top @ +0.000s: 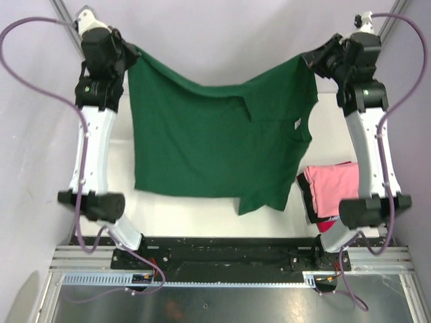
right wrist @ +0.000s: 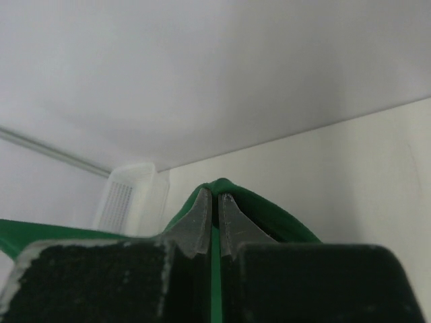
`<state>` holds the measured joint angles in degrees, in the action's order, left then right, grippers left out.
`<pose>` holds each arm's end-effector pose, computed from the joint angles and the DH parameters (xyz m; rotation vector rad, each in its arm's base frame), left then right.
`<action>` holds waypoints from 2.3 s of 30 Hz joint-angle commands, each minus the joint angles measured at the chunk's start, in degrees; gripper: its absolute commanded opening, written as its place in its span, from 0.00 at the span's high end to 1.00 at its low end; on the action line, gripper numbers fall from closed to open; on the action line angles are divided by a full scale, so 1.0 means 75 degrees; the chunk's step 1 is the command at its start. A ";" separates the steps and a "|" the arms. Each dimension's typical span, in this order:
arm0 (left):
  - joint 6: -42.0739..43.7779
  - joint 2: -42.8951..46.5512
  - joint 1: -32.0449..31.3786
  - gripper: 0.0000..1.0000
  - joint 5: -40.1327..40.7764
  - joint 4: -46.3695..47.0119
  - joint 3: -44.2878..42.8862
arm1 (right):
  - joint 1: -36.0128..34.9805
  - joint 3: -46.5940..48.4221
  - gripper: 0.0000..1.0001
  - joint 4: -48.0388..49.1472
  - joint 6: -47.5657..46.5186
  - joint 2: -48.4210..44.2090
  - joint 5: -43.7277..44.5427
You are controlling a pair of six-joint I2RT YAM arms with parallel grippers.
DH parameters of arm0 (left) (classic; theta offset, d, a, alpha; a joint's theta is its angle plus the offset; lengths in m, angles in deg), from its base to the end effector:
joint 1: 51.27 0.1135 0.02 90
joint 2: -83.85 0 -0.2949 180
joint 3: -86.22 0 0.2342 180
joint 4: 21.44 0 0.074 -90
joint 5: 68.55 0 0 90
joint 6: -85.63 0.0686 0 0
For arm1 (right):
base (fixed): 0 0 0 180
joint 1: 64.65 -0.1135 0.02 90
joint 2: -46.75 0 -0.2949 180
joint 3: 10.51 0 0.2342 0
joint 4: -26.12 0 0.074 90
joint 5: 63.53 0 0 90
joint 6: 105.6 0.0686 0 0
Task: Fold and stack the t-shirts
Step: Flatten out the tshirt
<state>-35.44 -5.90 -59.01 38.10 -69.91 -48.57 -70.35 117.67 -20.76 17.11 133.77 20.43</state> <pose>0.3234 -0.0241 0.5658 -0.5463 1.5417 -0.2834 0.3202 0.0392 0.5480 0.3186 1.6746 0.5916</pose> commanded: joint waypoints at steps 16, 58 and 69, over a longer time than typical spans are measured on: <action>-0.0706 0.1054 0.1938 1.00 -0.2930 0.0467 0.2630 | 0.0678 -0.2757 1.00 0.0174 0.0472 -0.1861 -0.0599; -0.0951 0.3871 0.1384 1.00 -0.1557 0.0568 1.0258 | 0.1531 -0.9592 1.00 -0.0460 -0.0215 -0.1927 0.0905; -0.0901 0.4884 0.1385 1.00 -0.1193 0.0090 1.0590 | 0.1571 -0.9489 1.00 -0.1020 -0.0028 -0.2993 0.0599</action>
<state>-42.02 28.56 -48.81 24.79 -68.22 29.11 -59.16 45.74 -25.39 16.76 113.18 23.01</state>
